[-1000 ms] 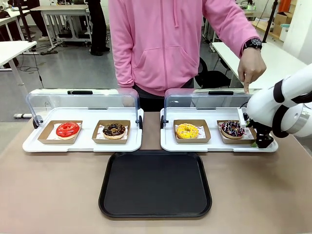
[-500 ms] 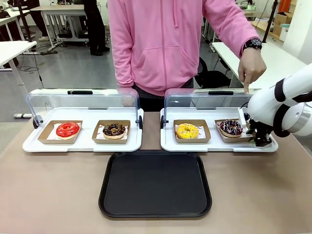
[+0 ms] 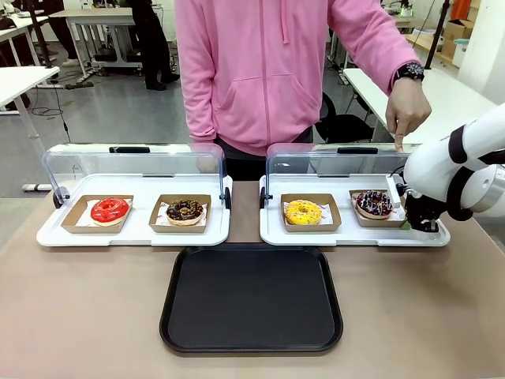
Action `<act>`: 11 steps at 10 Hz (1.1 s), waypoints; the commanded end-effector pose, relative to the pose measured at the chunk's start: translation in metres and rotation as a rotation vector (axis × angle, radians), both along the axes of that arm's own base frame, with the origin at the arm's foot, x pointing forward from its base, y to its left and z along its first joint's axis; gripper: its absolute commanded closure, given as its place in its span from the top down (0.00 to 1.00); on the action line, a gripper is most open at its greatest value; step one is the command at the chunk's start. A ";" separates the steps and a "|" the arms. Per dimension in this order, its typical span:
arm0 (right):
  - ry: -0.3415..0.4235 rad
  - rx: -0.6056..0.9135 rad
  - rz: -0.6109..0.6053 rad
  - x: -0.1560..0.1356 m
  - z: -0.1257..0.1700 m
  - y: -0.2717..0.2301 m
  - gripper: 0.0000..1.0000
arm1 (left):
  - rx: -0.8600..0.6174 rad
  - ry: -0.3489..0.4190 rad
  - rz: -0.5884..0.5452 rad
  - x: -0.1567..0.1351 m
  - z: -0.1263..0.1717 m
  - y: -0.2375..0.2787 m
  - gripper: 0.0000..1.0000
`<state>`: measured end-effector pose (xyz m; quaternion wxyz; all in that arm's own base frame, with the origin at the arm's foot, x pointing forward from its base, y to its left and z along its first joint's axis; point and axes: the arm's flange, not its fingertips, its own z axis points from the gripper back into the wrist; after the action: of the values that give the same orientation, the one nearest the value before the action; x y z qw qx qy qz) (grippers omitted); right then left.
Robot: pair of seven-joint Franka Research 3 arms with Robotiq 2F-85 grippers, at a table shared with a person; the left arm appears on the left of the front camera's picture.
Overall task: Move the fourth donut from the left to the tray.
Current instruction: Pick up the Paper togo box containing the Donut indicated by the person and place it on the Handle tray.
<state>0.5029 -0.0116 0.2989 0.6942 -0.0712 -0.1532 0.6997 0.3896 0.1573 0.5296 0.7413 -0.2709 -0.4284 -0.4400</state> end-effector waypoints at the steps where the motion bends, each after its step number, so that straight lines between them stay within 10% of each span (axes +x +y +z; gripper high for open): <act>1: 0.029 -0.007 0.020 0.000 0.004 -0.003 0.00 | -0.016 -0.014 -0.004 0.000 0.002 0.000 1.00; 6: 0.005 0.000 0.005 0.000 0.000 0.001 0.02 | -0.016 -0.014 -0.004 0.000 0.002 0.000 1.00; 11: -0.095 0.034 -0.053 -0.043 0.056 0.034 0.02 | -0.016 -0.014 -0.004 0.000 0.002 0.000 1.00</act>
<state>0.4748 0.0097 0.3414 0.6956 -0.0884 -0.1893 0.6874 0.3895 0.1573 0.5297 0.7412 -0.2709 -0.4284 -0.4401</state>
